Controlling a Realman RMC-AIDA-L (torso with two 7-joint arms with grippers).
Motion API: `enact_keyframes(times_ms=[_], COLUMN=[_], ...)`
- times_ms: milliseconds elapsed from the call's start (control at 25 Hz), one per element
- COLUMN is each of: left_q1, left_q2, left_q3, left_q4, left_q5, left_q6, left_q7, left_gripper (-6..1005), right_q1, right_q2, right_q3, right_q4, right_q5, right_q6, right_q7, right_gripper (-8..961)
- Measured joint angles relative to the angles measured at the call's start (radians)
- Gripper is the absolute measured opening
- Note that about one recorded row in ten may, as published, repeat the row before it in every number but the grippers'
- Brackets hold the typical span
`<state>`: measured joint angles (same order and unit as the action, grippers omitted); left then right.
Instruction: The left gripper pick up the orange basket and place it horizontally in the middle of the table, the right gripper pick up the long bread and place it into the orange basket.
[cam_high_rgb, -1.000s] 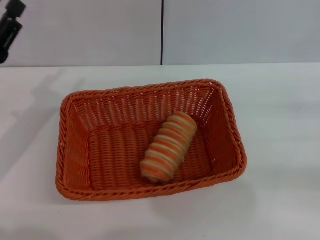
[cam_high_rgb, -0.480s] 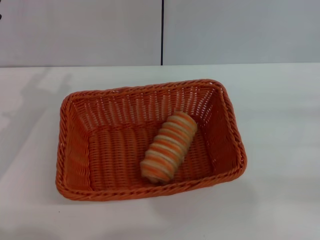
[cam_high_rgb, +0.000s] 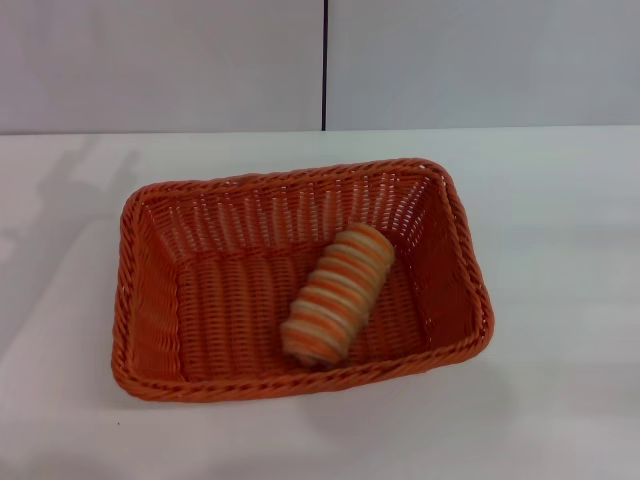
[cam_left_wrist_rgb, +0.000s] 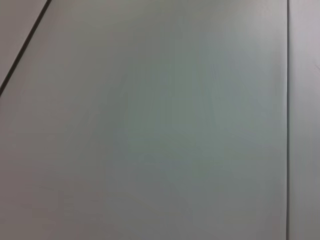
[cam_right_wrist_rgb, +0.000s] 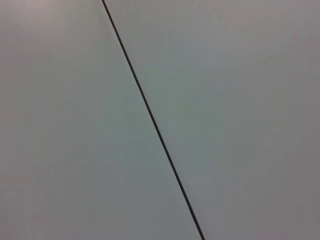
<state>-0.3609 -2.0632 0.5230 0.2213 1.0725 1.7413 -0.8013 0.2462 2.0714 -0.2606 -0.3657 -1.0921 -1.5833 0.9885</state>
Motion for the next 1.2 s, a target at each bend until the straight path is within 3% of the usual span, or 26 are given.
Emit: enact_keyframes(times_ms=[640,1200], left_q1=[0.007,0.039], left_q2=[-0.002,-0.004], left_q3=[0.002,0.002], left_q4=[-0.030,-0.042], left_q5=[-0.007,-0.007], left_q6=[0.041,0.086], left_q7=[0.006,0.009], left_gripper=[643,643], right_q1=[-0.059,-0.016], right_q2=[-0.014,-0.024], right_q3=[0.053,0.054], right_q4=[0.007,0.004], right_q5=[0.008,0.009], right_q6=[0.014,0.097], right_q7=[-0.006,-0.025], right_gripper=[627,627])
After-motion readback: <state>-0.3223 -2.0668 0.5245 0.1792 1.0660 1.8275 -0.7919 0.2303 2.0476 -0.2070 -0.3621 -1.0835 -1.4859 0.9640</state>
